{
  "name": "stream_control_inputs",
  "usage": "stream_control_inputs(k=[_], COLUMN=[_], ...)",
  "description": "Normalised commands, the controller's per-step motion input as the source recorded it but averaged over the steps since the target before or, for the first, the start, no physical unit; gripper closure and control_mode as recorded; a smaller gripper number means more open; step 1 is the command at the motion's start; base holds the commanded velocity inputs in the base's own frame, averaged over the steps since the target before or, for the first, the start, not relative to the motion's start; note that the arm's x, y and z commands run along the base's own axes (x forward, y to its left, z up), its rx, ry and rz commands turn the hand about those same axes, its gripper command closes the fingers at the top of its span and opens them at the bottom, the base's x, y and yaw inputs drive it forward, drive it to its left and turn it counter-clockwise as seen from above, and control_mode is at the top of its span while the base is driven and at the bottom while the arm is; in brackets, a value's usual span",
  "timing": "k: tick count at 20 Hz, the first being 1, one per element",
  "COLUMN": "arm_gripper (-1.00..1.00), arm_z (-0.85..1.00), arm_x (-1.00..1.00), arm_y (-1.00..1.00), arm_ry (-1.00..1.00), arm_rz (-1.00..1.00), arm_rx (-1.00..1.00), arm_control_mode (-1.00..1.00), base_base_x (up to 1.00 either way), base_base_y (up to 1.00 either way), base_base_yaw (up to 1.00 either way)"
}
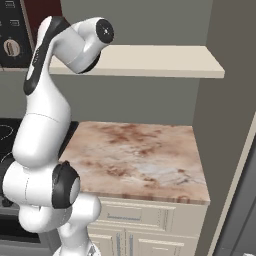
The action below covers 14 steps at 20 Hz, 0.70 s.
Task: Move the mayonnaise and oil and vinegar bottle from the cabinet to the dining counter.
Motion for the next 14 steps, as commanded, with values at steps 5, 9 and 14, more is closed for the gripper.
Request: stream_control_inputs(k=[5,9,14], arm_gripper=[-1.0,-1.0,-1.0], arm_z=[0.0,-0.01,0.0], arm_x=[0.29,0.31,0.31], arm_y=[-0.17,-0.21,-0.05], arm_ry=[0.0,0.0,0.0], arm_rz=[0.05,0.06,0.02], arm_rx=[0.02,0.01,0.0], arm_control_mode=[-1.0,-1.0,-1.0], base_base_x=[0.0,0.0,0.0], base_base_y=[0.0,0.0,0.0], base_base_yaw=[0.0,0.0,0.0])
